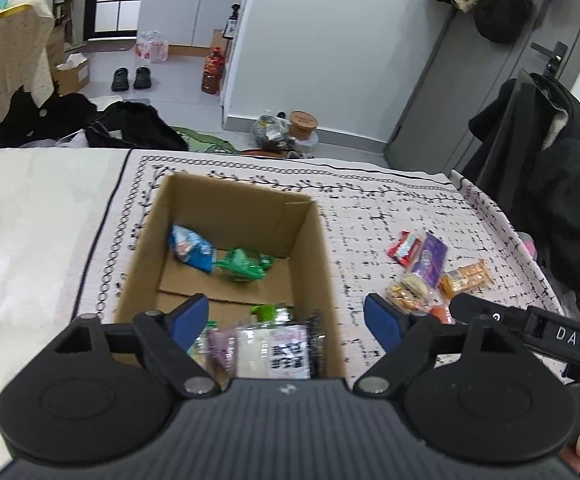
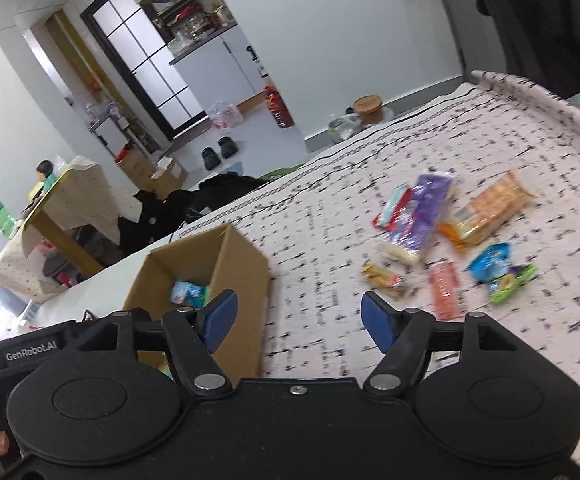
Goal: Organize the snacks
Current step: 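Carry both packets over the box and open both tools to drop them, then move both open tools back over the remaining snacks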
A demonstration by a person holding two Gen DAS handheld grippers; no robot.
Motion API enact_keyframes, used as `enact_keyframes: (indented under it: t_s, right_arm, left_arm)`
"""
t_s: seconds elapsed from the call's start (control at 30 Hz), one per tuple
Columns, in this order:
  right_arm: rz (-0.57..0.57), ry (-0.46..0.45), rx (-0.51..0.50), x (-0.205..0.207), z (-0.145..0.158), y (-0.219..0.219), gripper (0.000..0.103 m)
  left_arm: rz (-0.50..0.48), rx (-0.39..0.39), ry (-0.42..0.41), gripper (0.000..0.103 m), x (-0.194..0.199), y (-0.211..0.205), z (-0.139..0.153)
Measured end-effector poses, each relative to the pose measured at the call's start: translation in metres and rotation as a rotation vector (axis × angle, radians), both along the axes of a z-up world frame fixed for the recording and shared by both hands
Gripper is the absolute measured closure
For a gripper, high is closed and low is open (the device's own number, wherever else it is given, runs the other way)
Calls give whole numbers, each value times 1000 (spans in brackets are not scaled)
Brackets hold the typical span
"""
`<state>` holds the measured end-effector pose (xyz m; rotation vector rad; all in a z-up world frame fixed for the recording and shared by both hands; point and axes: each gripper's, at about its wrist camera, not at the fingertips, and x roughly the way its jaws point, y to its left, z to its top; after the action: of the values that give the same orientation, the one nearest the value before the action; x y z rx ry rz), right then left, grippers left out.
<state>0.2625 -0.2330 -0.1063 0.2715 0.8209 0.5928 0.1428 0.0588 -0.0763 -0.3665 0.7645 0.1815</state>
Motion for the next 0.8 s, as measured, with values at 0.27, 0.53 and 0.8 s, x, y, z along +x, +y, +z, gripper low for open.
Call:
enact_keyframes:
  t_s: [0.27, 0.53, 0.8]
  right_arm:
    - [-58, -33, -21, 14, 11, -38, 28]
    - [-97, -51, -42, 26, 12, -69, 24]
    - [-121, -65, -64, 36, 7, -94, 17]
  left_arm:
    - [-37, 18, -32, 0, 17, -27, 6]
    - [-81, 31, -47, 0, 36, -52, 10]
    - [-135, 39, -41, 0, 52, -76, 9]
